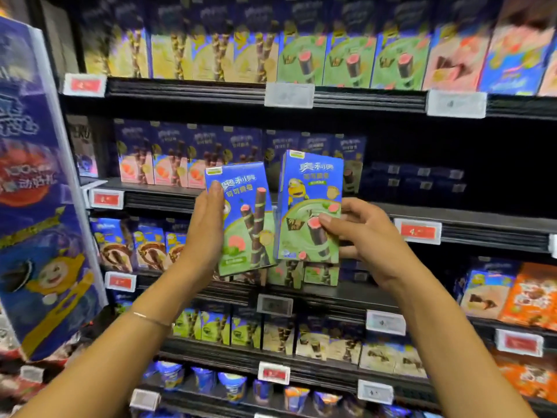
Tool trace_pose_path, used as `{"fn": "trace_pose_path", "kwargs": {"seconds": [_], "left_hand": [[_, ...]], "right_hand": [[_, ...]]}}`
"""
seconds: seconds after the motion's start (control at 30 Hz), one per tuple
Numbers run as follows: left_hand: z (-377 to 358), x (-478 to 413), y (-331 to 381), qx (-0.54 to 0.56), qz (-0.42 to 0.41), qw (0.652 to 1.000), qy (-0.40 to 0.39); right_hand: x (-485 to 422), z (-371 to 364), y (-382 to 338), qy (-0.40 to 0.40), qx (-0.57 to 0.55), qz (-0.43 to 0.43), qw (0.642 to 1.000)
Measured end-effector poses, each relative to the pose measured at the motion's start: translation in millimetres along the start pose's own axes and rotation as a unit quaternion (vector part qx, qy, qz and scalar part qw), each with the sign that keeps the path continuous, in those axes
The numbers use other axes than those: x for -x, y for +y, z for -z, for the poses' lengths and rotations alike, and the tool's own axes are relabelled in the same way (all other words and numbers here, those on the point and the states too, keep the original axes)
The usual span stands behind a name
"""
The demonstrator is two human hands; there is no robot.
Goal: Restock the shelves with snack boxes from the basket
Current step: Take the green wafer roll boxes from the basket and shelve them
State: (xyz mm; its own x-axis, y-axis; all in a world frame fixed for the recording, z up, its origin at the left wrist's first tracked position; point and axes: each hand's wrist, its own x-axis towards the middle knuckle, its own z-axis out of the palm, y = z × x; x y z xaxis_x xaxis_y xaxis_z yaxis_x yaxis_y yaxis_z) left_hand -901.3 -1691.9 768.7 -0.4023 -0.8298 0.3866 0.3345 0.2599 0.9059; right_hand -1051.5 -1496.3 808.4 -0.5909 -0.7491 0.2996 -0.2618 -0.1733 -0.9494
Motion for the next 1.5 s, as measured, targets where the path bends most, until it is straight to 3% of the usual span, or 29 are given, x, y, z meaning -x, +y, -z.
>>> {"fn": "trace_pose_path", "kwargs": {"seconds": [0.27, 0.57, 0.87, 1.5], "left_hand": [[-40, -30, 30, 0.044, 0.002, 0.999, 0.032], [-59, -75, 28, 0.096, 0.005, 0.995, 0.007], [-45, -106, 22, 0.1, 0.052, 0.991, -0.074], [-55, -101, 23, 0.098, 0.044, 0.99, -0.093]], "right_hand": [[-110, 67, -3, 0.1, 0.005, 0.029, 0.995], [-196, 46, 33, 0.18, 0.23, 0.009, 0.956], [-225, 28, 37, 0.199, 0.382, -0.046, 0.901], [-242, 10, 28, 0.202, 0.427, -0.076, 0.878]]}}
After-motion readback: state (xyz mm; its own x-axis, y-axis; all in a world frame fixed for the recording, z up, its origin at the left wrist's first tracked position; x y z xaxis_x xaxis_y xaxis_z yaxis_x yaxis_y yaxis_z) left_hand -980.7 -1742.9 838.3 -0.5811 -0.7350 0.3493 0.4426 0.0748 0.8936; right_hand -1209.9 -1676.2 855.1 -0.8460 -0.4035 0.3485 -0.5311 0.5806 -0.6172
